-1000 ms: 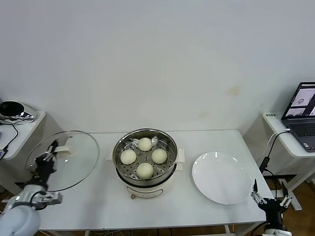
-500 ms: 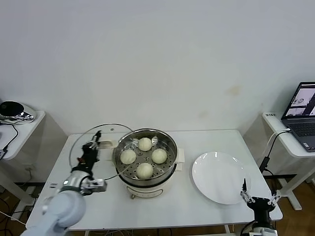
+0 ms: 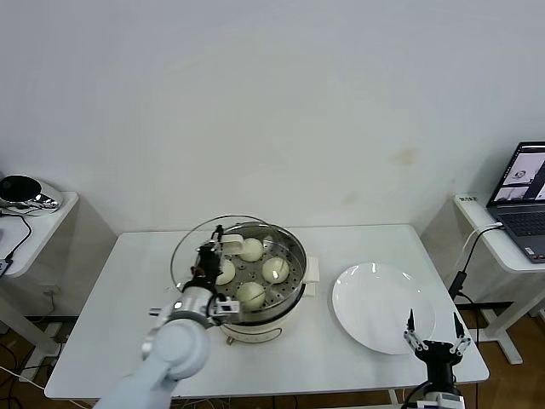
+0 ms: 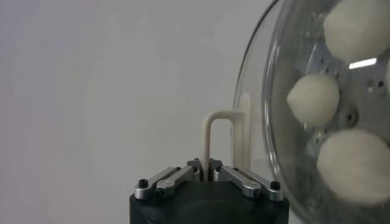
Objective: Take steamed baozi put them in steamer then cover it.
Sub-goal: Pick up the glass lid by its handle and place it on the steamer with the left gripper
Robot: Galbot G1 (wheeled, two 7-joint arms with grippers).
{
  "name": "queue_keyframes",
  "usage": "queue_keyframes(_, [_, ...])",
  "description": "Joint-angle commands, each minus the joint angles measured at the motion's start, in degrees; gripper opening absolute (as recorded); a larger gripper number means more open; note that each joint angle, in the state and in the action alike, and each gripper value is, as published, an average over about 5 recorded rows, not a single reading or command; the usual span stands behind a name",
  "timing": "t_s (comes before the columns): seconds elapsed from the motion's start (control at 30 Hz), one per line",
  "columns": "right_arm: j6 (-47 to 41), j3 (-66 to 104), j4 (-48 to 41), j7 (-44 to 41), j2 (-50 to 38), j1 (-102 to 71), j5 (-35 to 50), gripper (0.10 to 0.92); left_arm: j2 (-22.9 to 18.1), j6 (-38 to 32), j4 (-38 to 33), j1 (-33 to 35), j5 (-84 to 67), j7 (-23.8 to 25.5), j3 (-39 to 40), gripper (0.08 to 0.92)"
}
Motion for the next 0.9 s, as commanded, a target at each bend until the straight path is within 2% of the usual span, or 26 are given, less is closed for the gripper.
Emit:
queue_keyframes(0.03, [0.15,-0.41,-0.28,0.1,0.15,0.08,-0.64,0.823,-8.12,1.81,3.86,-3.25,6.8,2.1,5.48,0.143])
queue_keyframes(0.43, [0.39,-0.33,-0.56,0.08,-0.61,-0.25,-0.15,0.823,-9.87,0.51,6.94,-2.25,8.41,0.55,4.42,0.143])
queue_keyframes(0.9, [0.7,-0.19,-0.72,0.06,-1.04,-0.6,0.14,0.823,-10.12,-0.29,8.14,-0.58,8.93,-0.49,3.22,0.143])
